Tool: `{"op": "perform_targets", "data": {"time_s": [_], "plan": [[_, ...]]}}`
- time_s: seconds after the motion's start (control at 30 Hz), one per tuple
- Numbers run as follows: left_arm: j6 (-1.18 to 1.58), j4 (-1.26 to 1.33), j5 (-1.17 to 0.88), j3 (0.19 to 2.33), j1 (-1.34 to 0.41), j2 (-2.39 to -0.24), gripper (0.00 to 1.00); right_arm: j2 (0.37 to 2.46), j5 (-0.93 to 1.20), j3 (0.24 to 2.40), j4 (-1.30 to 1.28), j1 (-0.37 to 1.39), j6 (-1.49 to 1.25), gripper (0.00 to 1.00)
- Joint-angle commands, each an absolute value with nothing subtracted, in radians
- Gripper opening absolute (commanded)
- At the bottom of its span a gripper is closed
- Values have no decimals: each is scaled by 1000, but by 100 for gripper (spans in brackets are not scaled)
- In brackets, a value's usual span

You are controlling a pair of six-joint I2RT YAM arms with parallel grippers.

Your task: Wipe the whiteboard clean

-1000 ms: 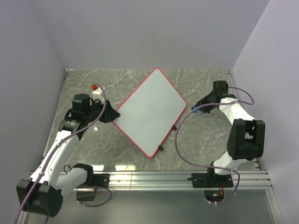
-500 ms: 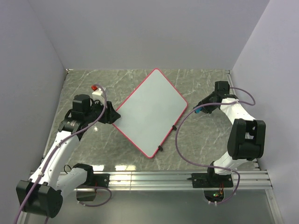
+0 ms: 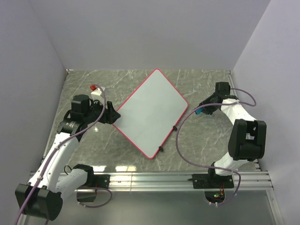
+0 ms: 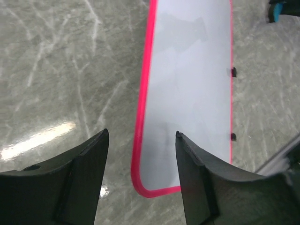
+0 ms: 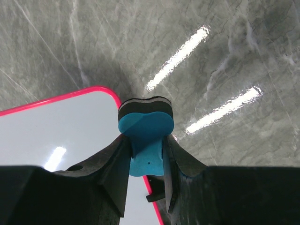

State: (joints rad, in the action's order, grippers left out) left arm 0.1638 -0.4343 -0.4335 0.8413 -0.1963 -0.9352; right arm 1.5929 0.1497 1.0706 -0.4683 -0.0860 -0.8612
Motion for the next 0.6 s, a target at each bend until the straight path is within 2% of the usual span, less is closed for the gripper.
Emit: {"op": "perform_targets", "data": {"time_s": [0.0,0.13,0.33,0.47,0.5,0.53,0.57], "plan": [[140,-434,-341,890,-199,-916,63,1580,127,1052,-445,-94,-848,0],[140,-448,-125,911,-198,-882,77,1574,115,1045,-451,-94,-841,0],[173,-481,382,960,-199,-845,84,1584,6,1031,-511,-92,-830,0],[173,-499,494,983,-198,-848,90,1650,-31,1034,-577,-94,-822,0],[182,-502,498,986,-199,-848,91,1664,-34,1035,-581,-92,-819,4],[196,-502,492,986,-198,-851,91,1681,-34,1035,-594,-92,-818,22],[196,-500,483,988,-199,-850,91,1686,-37,1037,-598,-91,-821,33]]}}
